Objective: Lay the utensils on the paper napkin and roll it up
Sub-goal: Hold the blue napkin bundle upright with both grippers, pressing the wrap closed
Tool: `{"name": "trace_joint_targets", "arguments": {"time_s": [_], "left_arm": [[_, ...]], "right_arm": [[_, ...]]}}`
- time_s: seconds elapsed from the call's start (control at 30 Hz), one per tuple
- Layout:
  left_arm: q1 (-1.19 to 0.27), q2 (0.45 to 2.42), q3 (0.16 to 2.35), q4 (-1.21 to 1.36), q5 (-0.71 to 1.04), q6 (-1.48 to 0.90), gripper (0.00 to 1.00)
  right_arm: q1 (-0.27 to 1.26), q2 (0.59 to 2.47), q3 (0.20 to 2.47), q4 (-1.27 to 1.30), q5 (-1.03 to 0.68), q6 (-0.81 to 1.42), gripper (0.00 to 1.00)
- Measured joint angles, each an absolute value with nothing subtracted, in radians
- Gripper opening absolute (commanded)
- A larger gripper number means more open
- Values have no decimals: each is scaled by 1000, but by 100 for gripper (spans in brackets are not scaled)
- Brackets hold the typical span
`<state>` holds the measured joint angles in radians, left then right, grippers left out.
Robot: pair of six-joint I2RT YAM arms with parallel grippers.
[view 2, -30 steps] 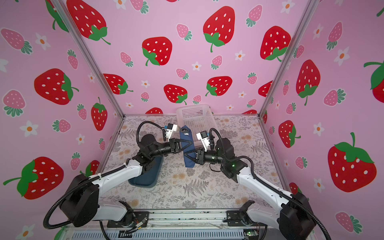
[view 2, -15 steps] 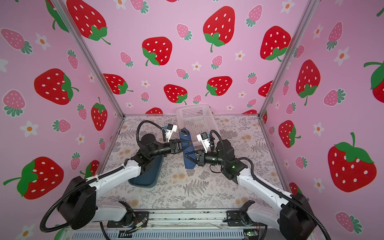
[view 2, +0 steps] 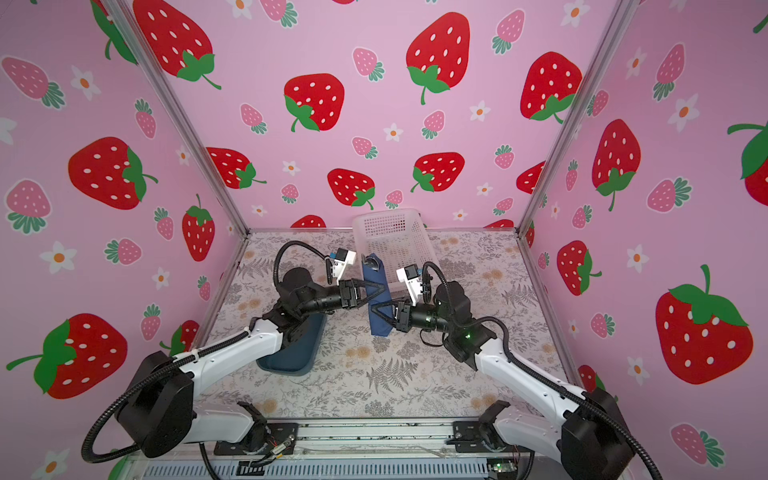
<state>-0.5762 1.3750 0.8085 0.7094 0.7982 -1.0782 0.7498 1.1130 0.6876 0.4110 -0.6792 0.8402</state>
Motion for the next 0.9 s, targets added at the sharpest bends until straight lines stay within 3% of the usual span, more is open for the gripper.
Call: {"name": "trace_joint_targets", "arguments": {"time_s": [0.33,0.77,0.83,0.9], "left_arm": [[-576,1393,809,762,805,-1107,20],[-577,1393,809,764,805,-1104,14],[-577,1393,809,764,805,-1103,14],[-577,1393,809,766,805,-1103,14]], "right_arm": [[743,1102,667,431,-677,841,23],[729,1076,638,461,-692,872,39],[725,1076,633,472,-705,879,37],[724,1076,633,479,-717,892,29]]}}
